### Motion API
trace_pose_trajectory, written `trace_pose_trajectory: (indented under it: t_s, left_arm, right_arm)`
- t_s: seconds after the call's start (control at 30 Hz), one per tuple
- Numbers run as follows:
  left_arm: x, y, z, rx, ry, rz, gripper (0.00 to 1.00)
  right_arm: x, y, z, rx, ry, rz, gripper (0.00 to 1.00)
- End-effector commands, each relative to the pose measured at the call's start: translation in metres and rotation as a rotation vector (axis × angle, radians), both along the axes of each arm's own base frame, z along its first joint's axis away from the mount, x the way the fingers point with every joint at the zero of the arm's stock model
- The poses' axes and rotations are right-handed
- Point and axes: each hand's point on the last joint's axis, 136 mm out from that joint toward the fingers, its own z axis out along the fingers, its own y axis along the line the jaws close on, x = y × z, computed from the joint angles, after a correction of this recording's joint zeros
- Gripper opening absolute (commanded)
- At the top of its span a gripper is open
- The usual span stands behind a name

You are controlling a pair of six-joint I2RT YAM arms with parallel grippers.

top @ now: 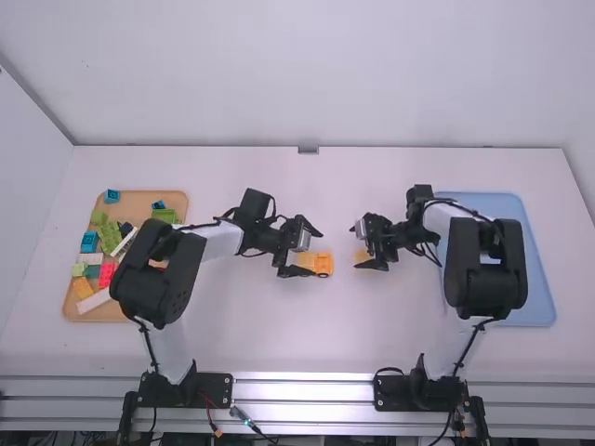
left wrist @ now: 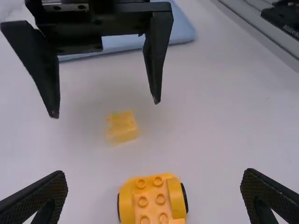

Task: Assemble lego blocks to make yellow taxi

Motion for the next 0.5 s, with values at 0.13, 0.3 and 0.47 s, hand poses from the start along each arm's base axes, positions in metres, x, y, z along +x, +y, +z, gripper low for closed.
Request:
trace_pose_trajectory:
  t_s: [0.13,0.3,0.47]
  left_arm:
    - [0.003,0.004,-0.008,0.030,0.027,0.031,0.99]
    - [0.003,0.004,-0.007,0.025,0.023,0.028,0.99]
    - [0.002,0.004,-0.007,0.026,0.025,0.029,0.99]
  right_arm:
    - [-0.012,-0.014,-0.027,-0.001,0.017,-0.063,0.93]
    - [-0.011,-0.018,-0.036,-0.005,0.028,-0.117,0.90]
    - [-0.006,-0.019,-0.039,-0.003,0.016,-0.141,0.90]
